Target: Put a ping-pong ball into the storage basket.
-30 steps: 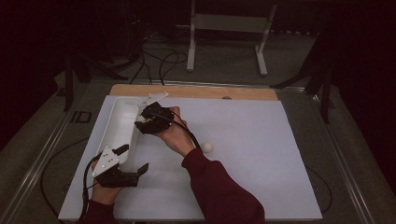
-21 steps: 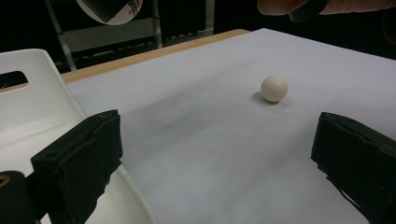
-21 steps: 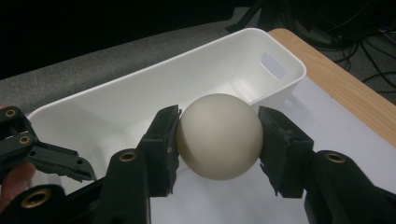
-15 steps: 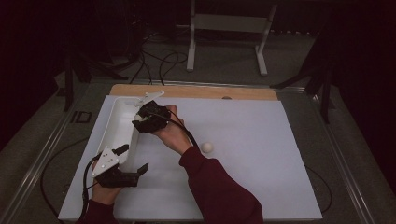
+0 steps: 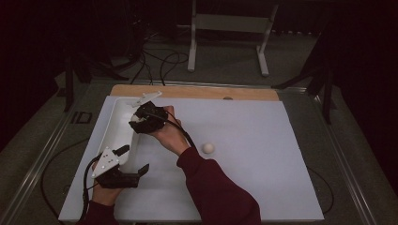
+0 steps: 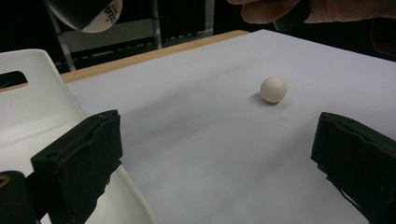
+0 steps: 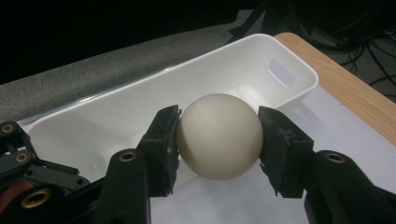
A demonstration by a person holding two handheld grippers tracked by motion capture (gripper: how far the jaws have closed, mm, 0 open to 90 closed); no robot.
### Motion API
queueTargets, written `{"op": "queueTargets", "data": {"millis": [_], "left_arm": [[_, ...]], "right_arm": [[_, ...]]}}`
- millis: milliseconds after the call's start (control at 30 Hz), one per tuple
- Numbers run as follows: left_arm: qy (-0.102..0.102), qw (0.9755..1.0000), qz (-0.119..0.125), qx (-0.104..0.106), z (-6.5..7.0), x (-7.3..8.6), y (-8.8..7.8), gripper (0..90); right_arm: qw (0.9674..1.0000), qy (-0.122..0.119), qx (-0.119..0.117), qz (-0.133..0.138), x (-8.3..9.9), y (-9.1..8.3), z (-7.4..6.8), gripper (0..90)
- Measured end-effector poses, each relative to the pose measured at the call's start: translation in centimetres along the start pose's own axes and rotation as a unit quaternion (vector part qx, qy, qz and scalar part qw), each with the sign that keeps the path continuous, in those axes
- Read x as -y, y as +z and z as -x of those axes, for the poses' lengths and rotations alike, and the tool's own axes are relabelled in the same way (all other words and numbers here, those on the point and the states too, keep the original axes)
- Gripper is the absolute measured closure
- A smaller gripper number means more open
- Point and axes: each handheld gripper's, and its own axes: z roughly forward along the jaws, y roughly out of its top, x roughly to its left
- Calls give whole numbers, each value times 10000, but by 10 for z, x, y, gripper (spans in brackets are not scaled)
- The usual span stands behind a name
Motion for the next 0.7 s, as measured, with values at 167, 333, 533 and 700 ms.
{"op": "queueTargets", "data": {"millis": [167, 333, 533, 700], "left_arm": [[-8, 10000, 6, 5, 0, 0, 0, 25], [-4, 10000, 6, 8, 0, 0, 0, 25], [-7, 10000, 10, 9, 0, 0, 0, 25], [-14, 10000, 17, 13, 0, 0, 0, 26]], "right_arm": [[10000, -19, -30, 0, -1, 3, -2, 501], [10000, -60, -56, 9, -3, 5, -4, 501], [9999, -102, -75, 21, -6, 6, -6, 501], [9999, -108, -81, 26, -9, 7, -8, 501]]}}
